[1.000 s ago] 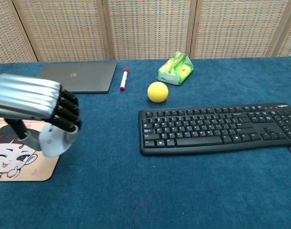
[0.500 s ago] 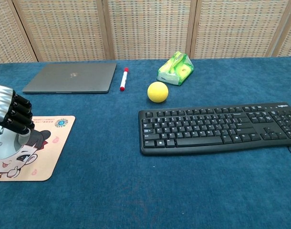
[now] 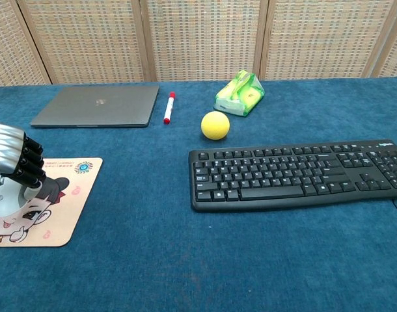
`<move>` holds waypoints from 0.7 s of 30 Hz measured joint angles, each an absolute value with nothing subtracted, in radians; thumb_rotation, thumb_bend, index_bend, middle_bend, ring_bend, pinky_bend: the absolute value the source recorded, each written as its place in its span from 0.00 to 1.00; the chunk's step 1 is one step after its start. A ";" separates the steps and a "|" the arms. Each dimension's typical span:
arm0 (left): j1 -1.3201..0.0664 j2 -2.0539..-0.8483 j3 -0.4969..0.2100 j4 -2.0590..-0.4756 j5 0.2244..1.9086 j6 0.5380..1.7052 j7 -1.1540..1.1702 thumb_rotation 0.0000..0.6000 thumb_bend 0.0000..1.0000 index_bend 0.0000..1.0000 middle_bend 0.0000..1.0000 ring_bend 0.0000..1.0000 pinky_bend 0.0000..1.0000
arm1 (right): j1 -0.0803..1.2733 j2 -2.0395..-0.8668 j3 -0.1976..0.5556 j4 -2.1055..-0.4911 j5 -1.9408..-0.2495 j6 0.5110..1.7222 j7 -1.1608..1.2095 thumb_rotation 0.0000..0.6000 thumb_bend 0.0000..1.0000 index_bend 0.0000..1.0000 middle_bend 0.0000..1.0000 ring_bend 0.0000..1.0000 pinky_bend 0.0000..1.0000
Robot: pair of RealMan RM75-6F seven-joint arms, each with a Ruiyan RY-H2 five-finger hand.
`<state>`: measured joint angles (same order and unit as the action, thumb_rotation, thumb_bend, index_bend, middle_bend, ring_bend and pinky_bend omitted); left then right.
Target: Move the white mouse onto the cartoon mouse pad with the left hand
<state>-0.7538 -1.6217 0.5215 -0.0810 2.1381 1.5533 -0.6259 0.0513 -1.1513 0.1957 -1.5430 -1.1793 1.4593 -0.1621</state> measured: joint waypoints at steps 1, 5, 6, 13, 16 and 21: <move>-0.751 -1.623 0.521 -0.081 2.136 1.541 -0.627 1.00 0.02 0.61 0.48 0.47 0.41 | 0.051 -1.150 0.197 -1.543 -1.179 1.459 -0.158 1.00 0.05 0.04 0.00 0.00 0.00; -0.740 -1.634 0.520 -0.082 2.123 1.500 -0.629 1.00 0.01 0.61 0.47 0.47 0.41 | 0.049 -1.145 0.200 -1.545 -1.175 1.459 -0.151 1.00 0.05 0.04 0.00 0.00 0.00; -0.739 -1.636 0.518 -0.082 2.120 1.497 -0.630 1.00 0.01 0.60 0.47 0.47 0.41 | 0.048 -1.144 0.200 -1.545 -1.174 1.459 -0.150 1.00 0.05 0.04 0.00 0.00 0.00; -0.730 -1.635 0.517 -0.079 2.108 1.472 -0.637 1.00 0.00 0.37 0.26 0.33 0.41 | 0.050 -1.145 0.199 -1.545 -1.173 1.455 -0.154 1.00 0.05 0.04 0.00 0.00 0.00; -0.729 -1.633 0.523 -0.077 2.110 1.467 -0.633 1.00 0.00 0.30 0.19 0.30 0.41 | 0.052 -1.146 0.198 -1.543 -1.171 1.450 -0.156 1.00 0.05 0.04 0.00 0.00 0.00; -0.725 -1.629 0.522 -0.079 2.104 1.458 -0.632 1.00 0.00 0.27 0.15 0.27 0.41 | 0.053 -1.148 0.197 -1.540 -1.175 1.451 -0.156 1.00 0.05 0.04 0.00 0.00 0.00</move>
